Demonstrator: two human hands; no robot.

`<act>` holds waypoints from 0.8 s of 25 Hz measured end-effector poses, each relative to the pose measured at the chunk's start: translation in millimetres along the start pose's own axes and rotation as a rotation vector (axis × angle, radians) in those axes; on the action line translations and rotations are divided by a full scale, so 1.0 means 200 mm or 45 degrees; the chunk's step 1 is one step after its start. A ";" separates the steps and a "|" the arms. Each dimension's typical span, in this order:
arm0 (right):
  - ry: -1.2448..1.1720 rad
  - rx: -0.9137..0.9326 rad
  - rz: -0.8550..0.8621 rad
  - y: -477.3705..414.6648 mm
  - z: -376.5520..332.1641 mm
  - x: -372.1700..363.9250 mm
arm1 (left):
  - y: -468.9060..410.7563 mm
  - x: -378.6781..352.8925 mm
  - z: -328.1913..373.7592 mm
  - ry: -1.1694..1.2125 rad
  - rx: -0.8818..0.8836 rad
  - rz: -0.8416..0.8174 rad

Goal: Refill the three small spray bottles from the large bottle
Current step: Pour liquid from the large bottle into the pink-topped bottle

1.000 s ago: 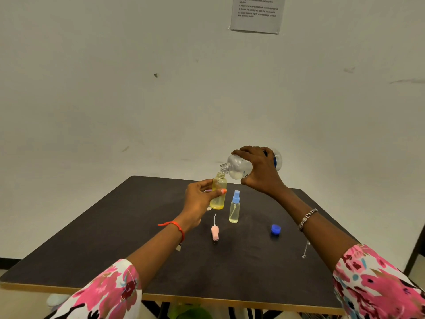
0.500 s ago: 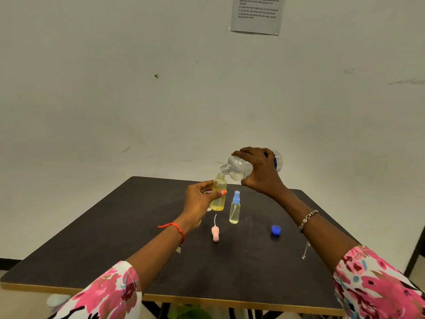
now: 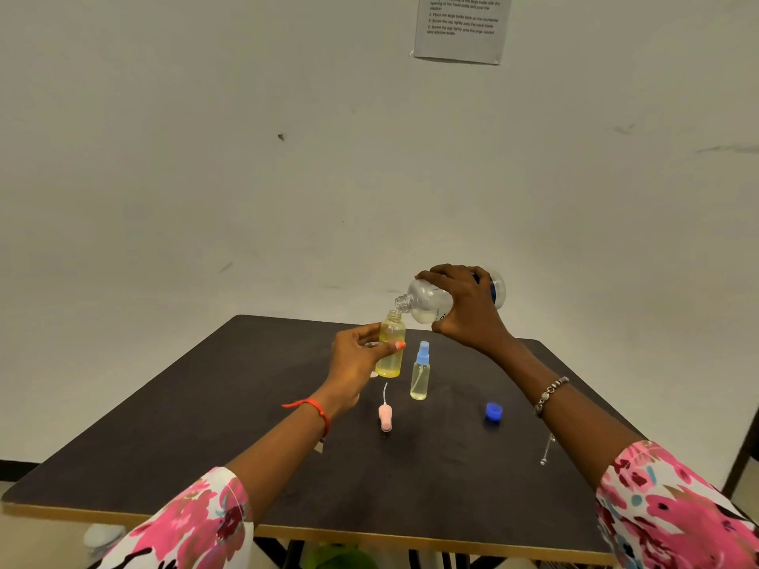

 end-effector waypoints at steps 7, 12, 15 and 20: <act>0.003 0.005 0.014 -0.01 0.00 0.00 | 0.00 0.00 0.01 0.004 0.000 0.006; 0.012 0.023 0.021 -0.01 0.01 0.00 | 0.00 0.00 0.01 -0.017 -0.005 0.007; 0.010 0.028 0.025 -0.01 0.01 0.00 | 0.00 0.00 0.01 -0.033 -0.005 0.013; 0.012 0.031 0.016 0.00 0.01 0.00 | 0.00 0.00 0.01 -0.020 -0.012 0.001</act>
Point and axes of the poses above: each hand's wrist, its own y-axis away from the middle knuckle, its own x-axis out of the back of the hand, z = x × y, the point moved 5 cm from there along -y, towards the middle knuckle, and after that the axes turned 8 degrees about x, right-handed, at the moved point
